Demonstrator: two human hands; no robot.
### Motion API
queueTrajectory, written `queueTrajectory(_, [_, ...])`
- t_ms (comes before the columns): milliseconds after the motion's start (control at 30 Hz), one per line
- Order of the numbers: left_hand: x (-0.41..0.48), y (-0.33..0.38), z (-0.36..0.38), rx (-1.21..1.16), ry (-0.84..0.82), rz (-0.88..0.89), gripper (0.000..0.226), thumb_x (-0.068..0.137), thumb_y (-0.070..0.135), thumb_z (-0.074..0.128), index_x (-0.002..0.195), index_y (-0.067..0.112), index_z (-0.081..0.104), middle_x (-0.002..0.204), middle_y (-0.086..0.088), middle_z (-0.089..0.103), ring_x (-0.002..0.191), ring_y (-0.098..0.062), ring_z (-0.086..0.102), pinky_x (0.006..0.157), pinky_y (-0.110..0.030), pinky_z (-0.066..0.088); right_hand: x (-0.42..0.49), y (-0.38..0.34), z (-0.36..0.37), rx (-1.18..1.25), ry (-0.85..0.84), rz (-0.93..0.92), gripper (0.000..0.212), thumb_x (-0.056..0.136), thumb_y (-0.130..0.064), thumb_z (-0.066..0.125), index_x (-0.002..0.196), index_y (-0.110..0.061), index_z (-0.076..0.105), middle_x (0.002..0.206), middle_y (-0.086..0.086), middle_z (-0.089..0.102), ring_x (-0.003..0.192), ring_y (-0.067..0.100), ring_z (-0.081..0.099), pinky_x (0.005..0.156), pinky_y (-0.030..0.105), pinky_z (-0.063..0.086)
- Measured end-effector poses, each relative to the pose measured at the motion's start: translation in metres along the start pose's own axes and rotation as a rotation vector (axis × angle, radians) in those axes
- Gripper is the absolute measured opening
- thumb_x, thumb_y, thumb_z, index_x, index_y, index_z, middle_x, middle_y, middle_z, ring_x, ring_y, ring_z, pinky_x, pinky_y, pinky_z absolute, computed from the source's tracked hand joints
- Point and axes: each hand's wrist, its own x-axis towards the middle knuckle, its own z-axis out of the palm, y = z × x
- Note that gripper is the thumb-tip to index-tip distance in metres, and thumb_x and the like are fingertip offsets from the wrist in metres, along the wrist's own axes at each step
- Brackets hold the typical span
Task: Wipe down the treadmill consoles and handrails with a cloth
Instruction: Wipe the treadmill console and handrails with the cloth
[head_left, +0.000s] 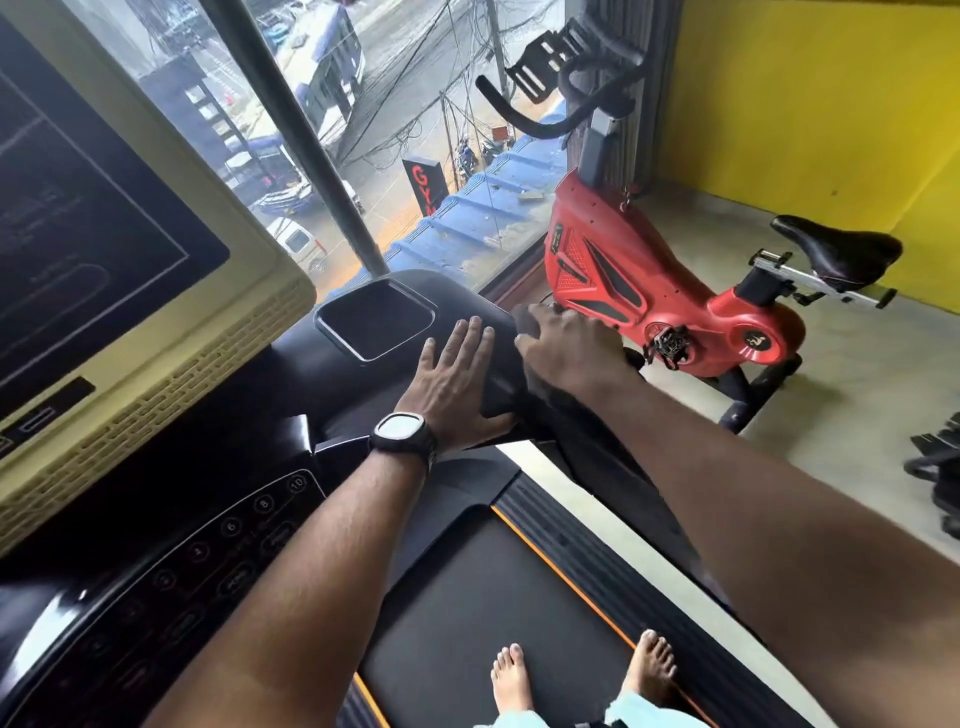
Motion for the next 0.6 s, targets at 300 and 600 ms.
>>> queueTrajectory(300, [0.001,-0.001,0.002,0.027,0.017,0.047,0.113,0.081,0.070,0.058,0.160,0.014,0.000,0.168,-0.004,-0.006,0.154,-0.018,-0.009,0.125,-0.048,0.003,-0.026,-0.001,0.004,-0.112,0.087,-0.033,0.049,0.098,-0.049,0.042,0.138,-0.022,0.050,0.128,0.019,0.061,0.116,0.039,0.059,0.089,0.047,0.046])
queueTrajectory(600, [0.002,-0.002,0.006,0.045,0.041,0.118,0.110,0.082,0.074,0.050,0.161,0.013,0.005,0.169,-0.004,0.000,0.155,-0.017,-0.005,0.125,-0.049,0.006,-0.061,-0.014,0.028,-0.337,0.156,0.012,0.049,0.095,-0.045,0.042,0.136,-0.019,0.050,0.126,0.024,0.060,0.110,0.041,0.058,0.088,0.050,0.045])
